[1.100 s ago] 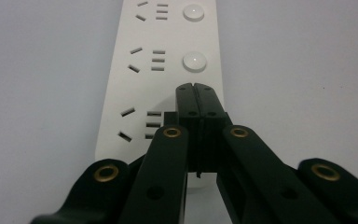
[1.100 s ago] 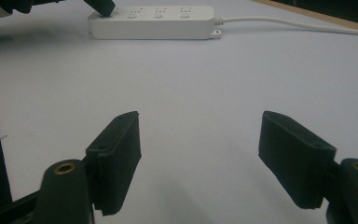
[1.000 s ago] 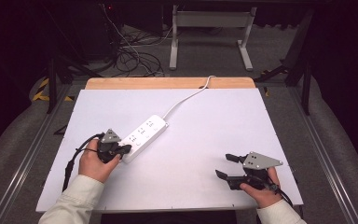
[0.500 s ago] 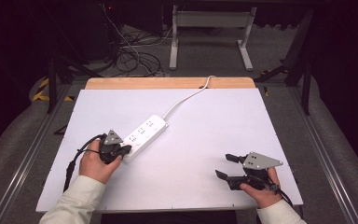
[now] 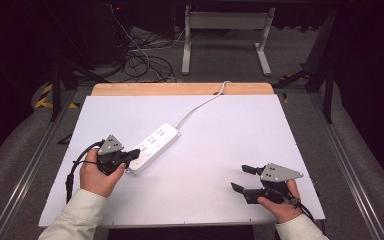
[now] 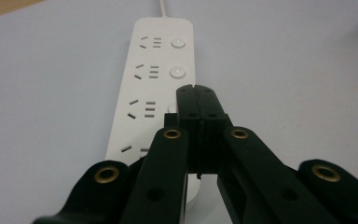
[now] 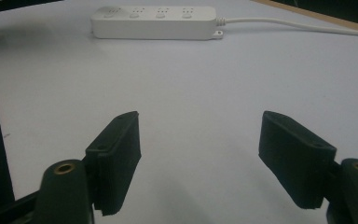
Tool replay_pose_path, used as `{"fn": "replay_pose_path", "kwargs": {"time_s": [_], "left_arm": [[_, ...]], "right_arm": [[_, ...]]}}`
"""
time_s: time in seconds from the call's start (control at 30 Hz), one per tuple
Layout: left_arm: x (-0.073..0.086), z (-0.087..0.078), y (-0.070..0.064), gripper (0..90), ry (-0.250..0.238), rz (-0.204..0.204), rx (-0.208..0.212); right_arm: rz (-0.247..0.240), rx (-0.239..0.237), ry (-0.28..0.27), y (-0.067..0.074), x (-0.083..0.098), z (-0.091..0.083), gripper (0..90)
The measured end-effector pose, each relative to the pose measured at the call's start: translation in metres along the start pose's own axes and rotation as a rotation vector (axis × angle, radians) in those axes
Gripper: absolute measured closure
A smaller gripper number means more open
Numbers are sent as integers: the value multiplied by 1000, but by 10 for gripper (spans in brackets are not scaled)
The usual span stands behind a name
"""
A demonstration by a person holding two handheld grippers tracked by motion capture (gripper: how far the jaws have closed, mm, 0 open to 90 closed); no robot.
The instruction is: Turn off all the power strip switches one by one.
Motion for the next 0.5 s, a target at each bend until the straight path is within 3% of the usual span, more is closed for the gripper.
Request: {"fn": "replay_pose_path", "kwargs": {"time_s": [0.17,0.5], "left_arm": [[-3,-2,0,900,-18,1,5],[-13,4,-7,900,-8,5,25]], "right_arm": [[-1,2,3,-1,0,0,297],[1,1,7,0,1,1,297]]}}
Point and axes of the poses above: each handheld gripper's, and its own axes: z roughly forward along the jaws, x roughly out of its underside, y roughly to its left, the point moved 7 cm from there along z, roughly forward along the jaws, and after that the axes turned 7 degrees about -z, right-handed, at the moved point
